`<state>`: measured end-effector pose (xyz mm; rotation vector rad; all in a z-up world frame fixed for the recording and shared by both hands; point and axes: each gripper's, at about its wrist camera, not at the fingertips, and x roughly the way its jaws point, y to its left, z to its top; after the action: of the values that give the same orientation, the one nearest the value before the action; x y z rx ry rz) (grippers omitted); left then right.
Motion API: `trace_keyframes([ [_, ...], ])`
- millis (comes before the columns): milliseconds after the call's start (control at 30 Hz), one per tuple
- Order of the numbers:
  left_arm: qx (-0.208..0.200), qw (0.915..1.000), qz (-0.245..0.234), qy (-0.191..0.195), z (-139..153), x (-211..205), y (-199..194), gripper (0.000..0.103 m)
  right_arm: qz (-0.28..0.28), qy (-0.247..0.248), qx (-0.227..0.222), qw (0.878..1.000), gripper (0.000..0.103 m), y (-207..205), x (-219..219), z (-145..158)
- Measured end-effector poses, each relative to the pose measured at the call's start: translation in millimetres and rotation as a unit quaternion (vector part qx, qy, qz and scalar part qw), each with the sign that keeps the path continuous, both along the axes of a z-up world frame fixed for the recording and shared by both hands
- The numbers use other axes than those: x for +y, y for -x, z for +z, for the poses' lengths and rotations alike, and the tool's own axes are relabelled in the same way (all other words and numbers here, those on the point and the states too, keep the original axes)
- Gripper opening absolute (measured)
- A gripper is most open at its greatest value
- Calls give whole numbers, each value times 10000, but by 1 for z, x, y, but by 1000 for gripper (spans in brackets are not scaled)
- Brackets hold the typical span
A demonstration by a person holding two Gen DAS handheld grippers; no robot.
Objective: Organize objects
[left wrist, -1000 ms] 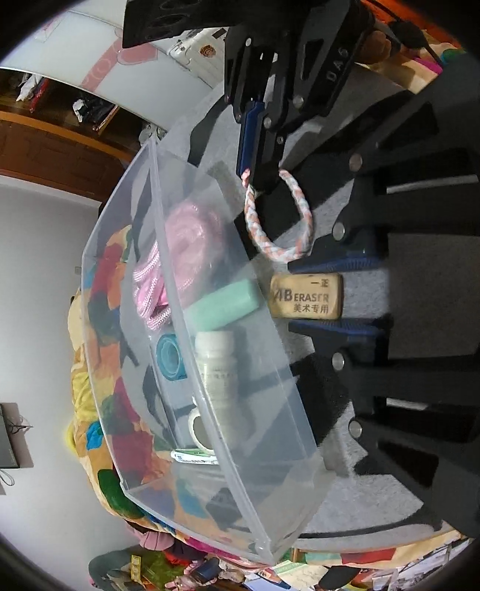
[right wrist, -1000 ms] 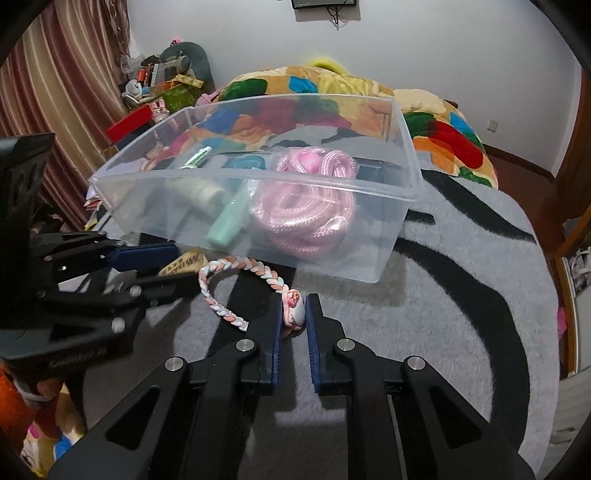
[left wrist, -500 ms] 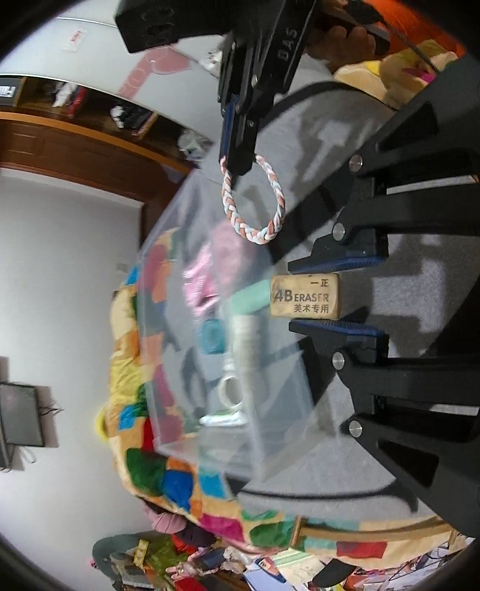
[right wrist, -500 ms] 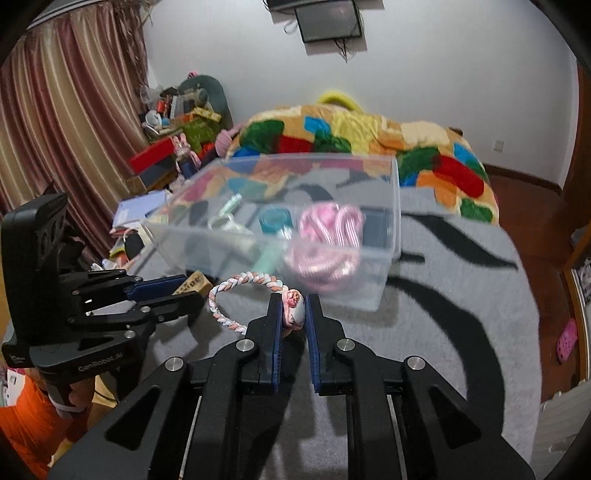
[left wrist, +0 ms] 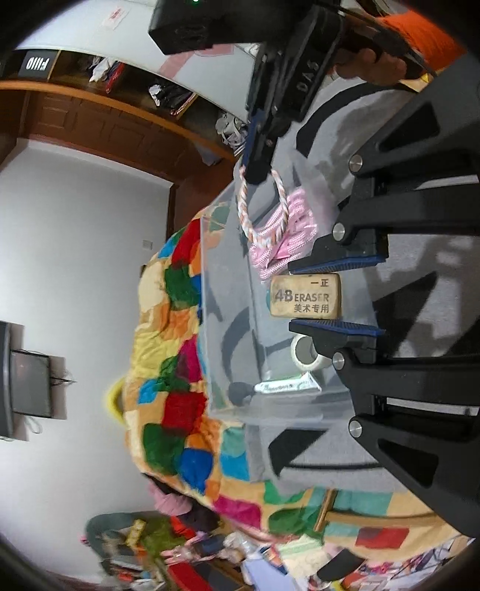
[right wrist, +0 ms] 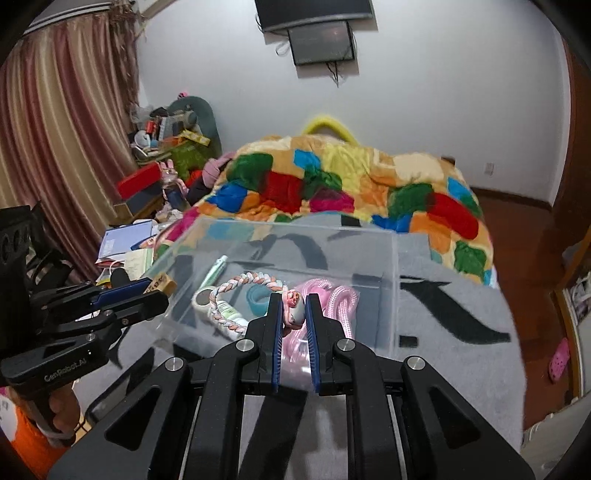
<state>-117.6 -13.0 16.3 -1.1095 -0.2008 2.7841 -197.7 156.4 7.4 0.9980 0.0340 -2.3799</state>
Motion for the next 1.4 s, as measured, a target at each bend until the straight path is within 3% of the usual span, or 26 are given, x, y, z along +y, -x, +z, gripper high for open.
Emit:
trace_keyframes([
  [167,-301,9995,-5,-109,-19,-3,14,24,-36,-323,-299,9990,12,16,-13,-23],
  [300,-172,9998,-38,-29,-15,0,4,24,103,-505,-268,9983,15,8,-14,-27],
  [367,-81,10000,-47,1,-9,2,-2,25,127,-509,-182,9985,25,1,-9,-22],
  [467,91,9999,-23,97,0,4,-13,25,227,-417,-109,9988,32,-11,-3,-13],
  [567,329,9993,95,172,8,5,-26,36,269,-364,77,9989,32,-25,1,-3],
  [633,532,9981,178,258,11,7,-37,48,268,-255,254,9990,32,-37,5,5],
  [700,690,9967,245,365,13,8,-47,55,266,-151,385,9988,38,-46,8,9],
  [767,829,9952,261,448,13,12,-57,61,210,-19,583,9981,56,-59,14,12],
  [867,1009,9930,305,538,11,18,-72,75,97,89,846,9963,71,-76,21,11],
  [933,1110,9915,345,579,9,21,-79,90,29,152,933,9955,76,-85,24,7],
  [1033,1195,9906,343,566,4,25,-88,95,26,171,975,9951,83,-93,27,1],
  [1400,985,9935,358,443,-22,31,-94,96,-70,110,852,9963,85,-95,33,-21],
])
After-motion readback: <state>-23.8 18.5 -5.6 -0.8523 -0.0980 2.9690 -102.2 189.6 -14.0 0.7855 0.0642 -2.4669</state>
